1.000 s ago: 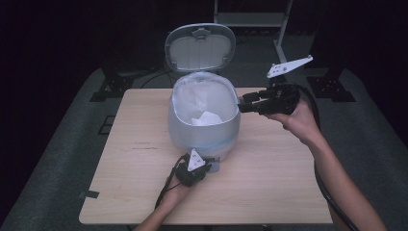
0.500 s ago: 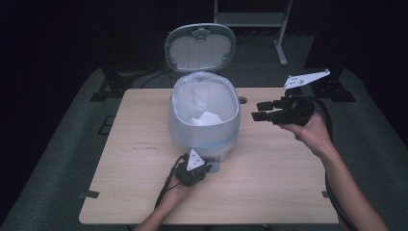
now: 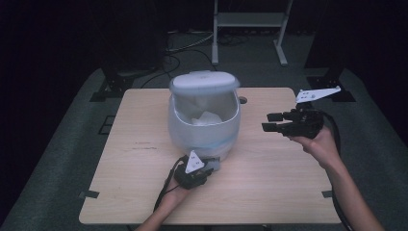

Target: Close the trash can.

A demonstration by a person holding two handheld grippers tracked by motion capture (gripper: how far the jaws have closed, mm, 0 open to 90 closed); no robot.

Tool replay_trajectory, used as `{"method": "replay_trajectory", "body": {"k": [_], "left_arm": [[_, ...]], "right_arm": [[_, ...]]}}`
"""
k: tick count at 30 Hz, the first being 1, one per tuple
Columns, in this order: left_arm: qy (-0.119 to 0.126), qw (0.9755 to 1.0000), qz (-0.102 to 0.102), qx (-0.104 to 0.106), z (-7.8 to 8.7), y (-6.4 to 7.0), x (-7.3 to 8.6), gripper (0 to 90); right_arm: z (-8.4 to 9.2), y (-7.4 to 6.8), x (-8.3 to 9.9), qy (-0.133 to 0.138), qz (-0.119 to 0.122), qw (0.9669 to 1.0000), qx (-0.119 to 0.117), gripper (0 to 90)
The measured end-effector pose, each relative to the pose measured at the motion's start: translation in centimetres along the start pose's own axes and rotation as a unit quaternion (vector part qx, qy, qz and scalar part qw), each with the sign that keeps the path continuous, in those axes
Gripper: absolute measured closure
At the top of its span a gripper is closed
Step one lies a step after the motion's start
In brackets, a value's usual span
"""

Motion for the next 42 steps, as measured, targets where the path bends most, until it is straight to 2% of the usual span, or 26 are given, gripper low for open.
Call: {"method": "replay_trajectory", "body": {"k": [5,11,25,28,42], "left_arm": [[0.004,0.9999,-0.01,0.005,0.9,0.5,-0.6,61.5],[0.005,0.9999,-0.005,0.007,1.9,0.3,-0.6,57.7],[0.015,0.9998,-0.004,-0.012,4.7,-1.3,-0.9,53.4],[0.015,0.9998,0.005,-0.013,5.1,-1.7,-0.6,51.7],[0.015,0.999,0.017,-0.038,7.0,-3.7,0.5,45.8]], "right_arm": [[0.5,0.3,1.1,0.0,-0.008,1.0,0.005,47.0],[1.0,0.6,2.3,0.002,-0.014,0.9998,0.009,46.4],[0.8,0.9,4.8,0.005,-0.028,0.9995,0.016,45.2],[0.7,1.0,5.4,0.003,-0.03,0.9994,0.016,44.8],[0.5,0.8,7.7,-0.015,-0.032,0.9989,0.03,42.3]]}}
Point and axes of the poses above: each handheld gripper's, and its own axes: z roughly backward along the jaws, x roughly out of its underside, y roughly to its right, the point moved 4 cm from there along -z, roughly forward along the jaws, and after that the axes turned 2 degrees about -x, right-handed, at the moved point
